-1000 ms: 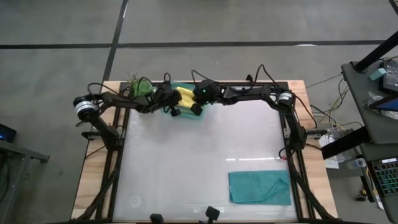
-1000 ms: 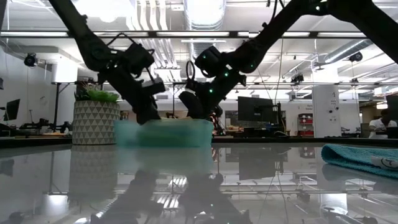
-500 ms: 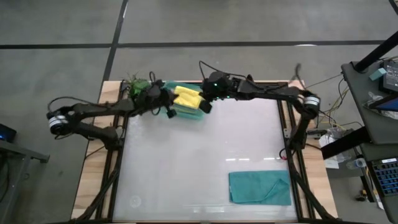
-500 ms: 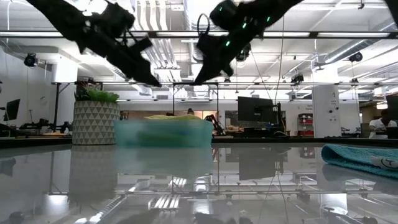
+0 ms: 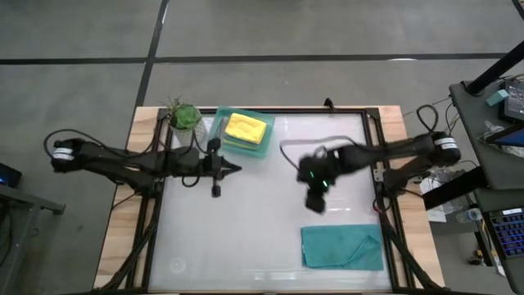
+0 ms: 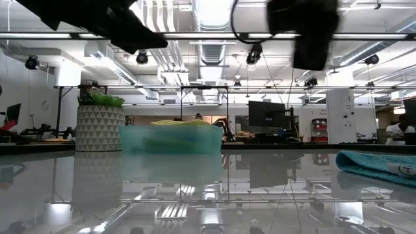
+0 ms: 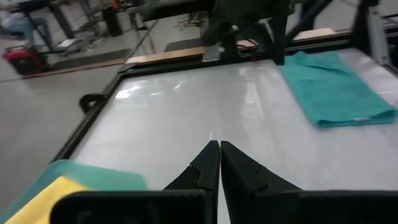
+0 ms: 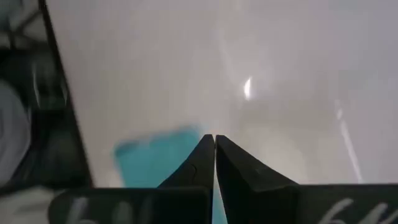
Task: Fold microfiber towels
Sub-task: Fold the blue microfiber towel
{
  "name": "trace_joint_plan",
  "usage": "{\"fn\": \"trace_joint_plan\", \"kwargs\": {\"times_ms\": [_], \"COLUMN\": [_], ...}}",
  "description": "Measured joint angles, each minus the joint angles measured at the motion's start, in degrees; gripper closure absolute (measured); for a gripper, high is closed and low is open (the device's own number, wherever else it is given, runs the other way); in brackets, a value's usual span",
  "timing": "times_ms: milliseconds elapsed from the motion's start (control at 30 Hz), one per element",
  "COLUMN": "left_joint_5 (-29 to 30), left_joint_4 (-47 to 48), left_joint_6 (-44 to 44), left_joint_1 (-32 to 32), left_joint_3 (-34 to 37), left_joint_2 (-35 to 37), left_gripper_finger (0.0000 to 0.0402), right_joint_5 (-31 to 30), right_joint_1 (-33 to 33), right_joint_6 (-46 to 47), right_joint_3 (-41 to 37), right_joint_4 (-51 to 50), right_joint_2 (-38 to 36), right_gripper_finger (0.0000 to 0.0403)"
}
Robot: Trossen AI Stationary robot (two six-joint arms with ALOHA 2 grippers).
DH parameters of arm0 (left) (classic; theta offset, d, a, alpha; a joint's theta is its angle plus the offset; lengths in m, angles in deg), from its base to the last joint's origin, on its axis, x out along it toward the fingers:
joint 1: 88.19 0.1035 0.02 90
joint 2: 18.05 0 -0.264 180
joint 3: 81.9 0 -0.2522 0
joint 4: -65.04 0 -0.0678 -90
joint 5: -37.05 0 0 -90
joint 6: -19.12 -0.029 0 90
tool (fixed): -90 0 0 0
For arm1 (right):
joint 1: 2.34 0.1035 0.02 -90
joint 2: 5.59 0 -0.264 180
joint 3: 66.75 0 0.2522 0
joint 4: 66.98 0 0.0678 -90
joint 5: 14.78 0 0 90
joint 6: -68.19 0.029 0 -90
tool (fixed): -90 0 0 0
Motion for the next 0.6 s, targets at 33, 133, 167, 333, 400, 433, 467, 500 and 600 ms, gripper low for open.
{"fn": "trace_joint_plan", "kwargs": {"times_ms": [33, 133, 167, 333, 400, 433, 467, 500, 600], "left_joint_5": [0.0, 0.08, 0.15, 0.98, 1.25, 1.25, 1.26, 1.26, 1.25], "left_joint_4": [-0.02, -0.06, -0.1, -0.69, -1.16, -1.65, -2.34, -2.68, -4.0], "left_joint_6": [0.0, -0.02, -0.04, -3.3, -3.45, -3.45, -3.48, -3.45, -3.41], "left_joint_1": [-0.66, -1.15, -1.13, -1.12, -1.12, -1.12, -1.12, -1.12, -1.12], "left_joint_3": [0.0, 0.0, 0.0, 0.0, 0.0, 0.0, 0.0, 0.0, 0.04], "left_joint_2": [-0.02, -0.26, -0.48, -1.35, -1.51, -1.51, -1.53, -1.53, -1.6], "left_gripper_finger": [0.0402, 0.0402, 0.0402, 0.0402, 0.0402, 0.0402, 0.0402, 0.0402, 0.0402], "right_joint_5": [0.51, 0.67, 0.16, -14.97, -18.61, -19.14, -19.23, -19.23, -19.25], "right_joint_1": [2.33, 9.09, 11.68, 22.64, 24.17, 24.43, 24.48, 24.49, 24.43], "right_joint_6": [1.89, 4.44, 4.12, 3.55, 3.6, 3.69, 3.83, 3.84, 2.33], "right_joint_3": [-1.83, -5.98, -6.79, -8.66, -8.73, -8.7, -8.57, -8.49, -8.4], "right_joint_4": [0.29, 1.29, 1.31, 5.32, 7.72, 8.69, 9.19, 10.06, 14.31], "right_joint_2": [-0.75, -1.44, -1.44, 0.69, 2.3, 3.19, 3.97, 4.93, 7.77], "right_gripper_finger": [0.0394, 0.0394, 0.0394, 0.0394, 0.0394, 0.0394, 0.0394, 0.0394, 0.0394]}}
